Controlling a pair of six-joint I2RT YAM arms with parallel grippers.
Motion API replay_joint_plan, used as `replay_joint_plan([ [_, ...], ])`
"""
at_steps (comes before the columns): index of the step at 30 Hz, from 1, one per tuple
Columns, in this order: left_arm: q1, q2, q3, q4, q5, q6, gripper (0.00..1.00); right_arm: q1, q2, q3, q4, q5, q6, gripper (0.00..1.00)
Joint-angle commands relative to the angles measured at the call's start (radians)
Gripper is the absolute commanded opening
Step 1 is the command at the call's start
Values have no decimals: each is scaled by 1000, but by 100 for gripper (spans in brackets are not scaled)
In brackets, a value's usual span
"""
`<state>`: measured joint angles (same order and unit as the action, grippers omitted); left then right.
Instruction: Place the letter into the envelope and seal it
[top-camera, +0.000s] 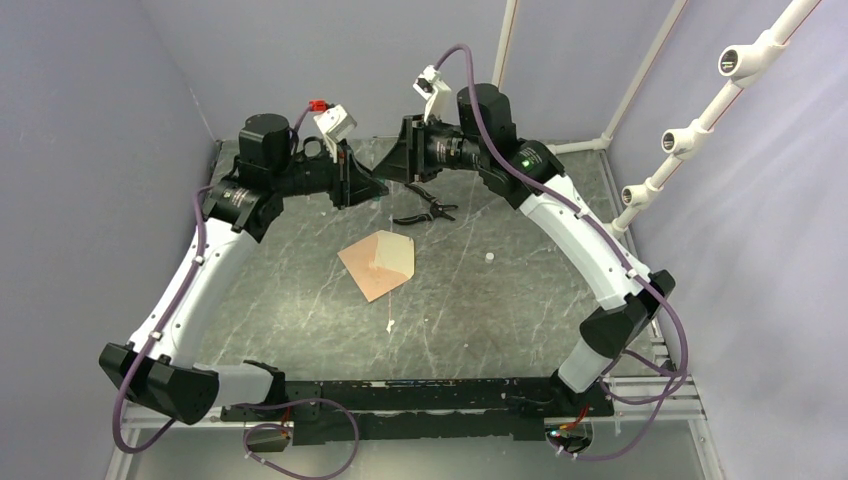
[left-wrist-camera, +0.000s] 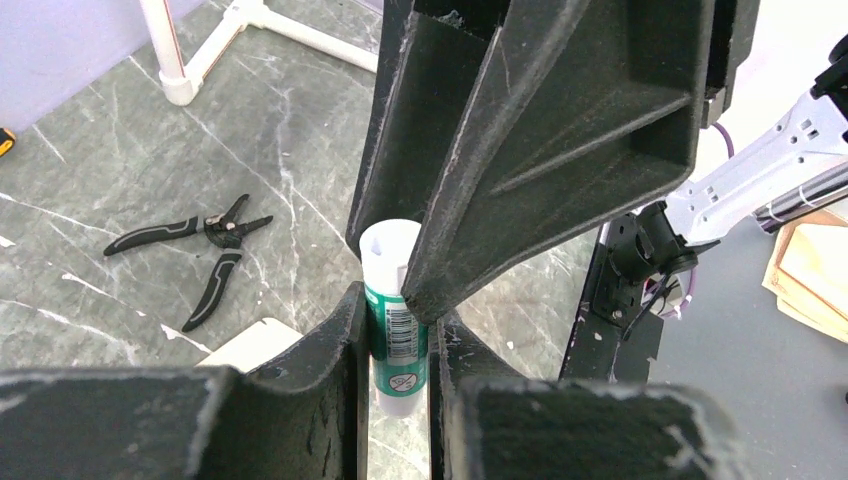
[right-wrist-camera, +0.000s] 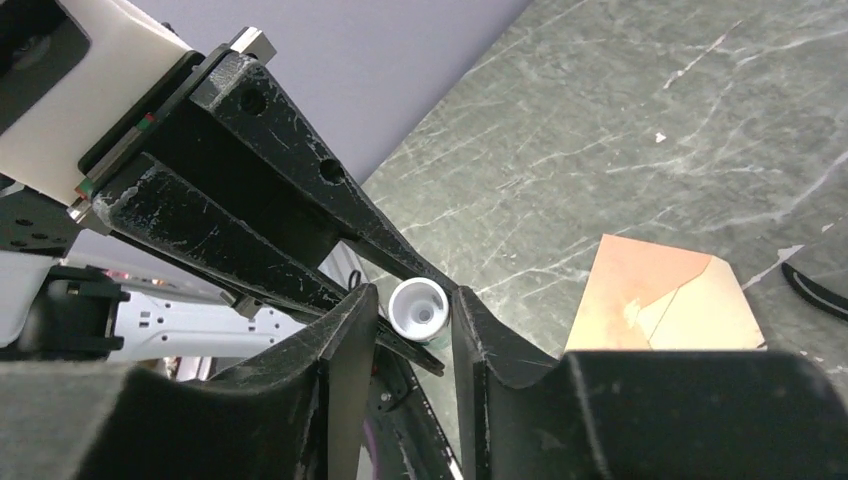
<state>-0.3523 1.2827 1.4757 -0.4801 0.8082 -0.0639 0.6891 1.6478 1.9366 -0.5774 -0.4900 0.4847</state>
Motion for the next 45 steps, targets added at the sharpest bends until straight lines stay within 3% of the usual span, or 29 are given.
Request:
replay_joint_plan([
  [1,-1,-49,-13,86,45,-5,2,6,2,10,-5,-75,18,33],
  [5,-1,-70,-27,121,32,-24,2,3,2,1,16,-81,55,14],
  [8,-1,-72,-24,122,5,-40,3,1,-8,-17,41,-41,83,5],
  [9,-1,-72,-21,119,-9,-54,9,-1,-21,-33,58,-16,98,4],
  [12,1,-54,4,70,-10,-103,43,-32,-78,-123,152,33,169,0],
  [14,2,-37,14,29,13,-126,57,-72,-114,-181,233,25,226,0],
  [16,6,-30,0,31,30,-148,64,-98,-143,-215,288,9,258,0],
  [29,27,17,-76,220,91,-337,76,-145,-160,-308,441,-136,371,1],
  [32,27,28,-74,236,97,-370,73,-145,-160,-303,444,-145,369,1],
  [36,29,30,-85,265,145,-392,55,-148,-161,-304,446,-142,372,1],
  [41,30,17,-108,317,219,-408,46,-156,-174,-337,494,-145,386,2],
  [44,30,20,-102,324,230,-398,27,-155,-170,-335,500,-160,380,2],
  [45,30,24,-98,323,230,-391,16,-155,-170,-336,501,-164,377,3],
])
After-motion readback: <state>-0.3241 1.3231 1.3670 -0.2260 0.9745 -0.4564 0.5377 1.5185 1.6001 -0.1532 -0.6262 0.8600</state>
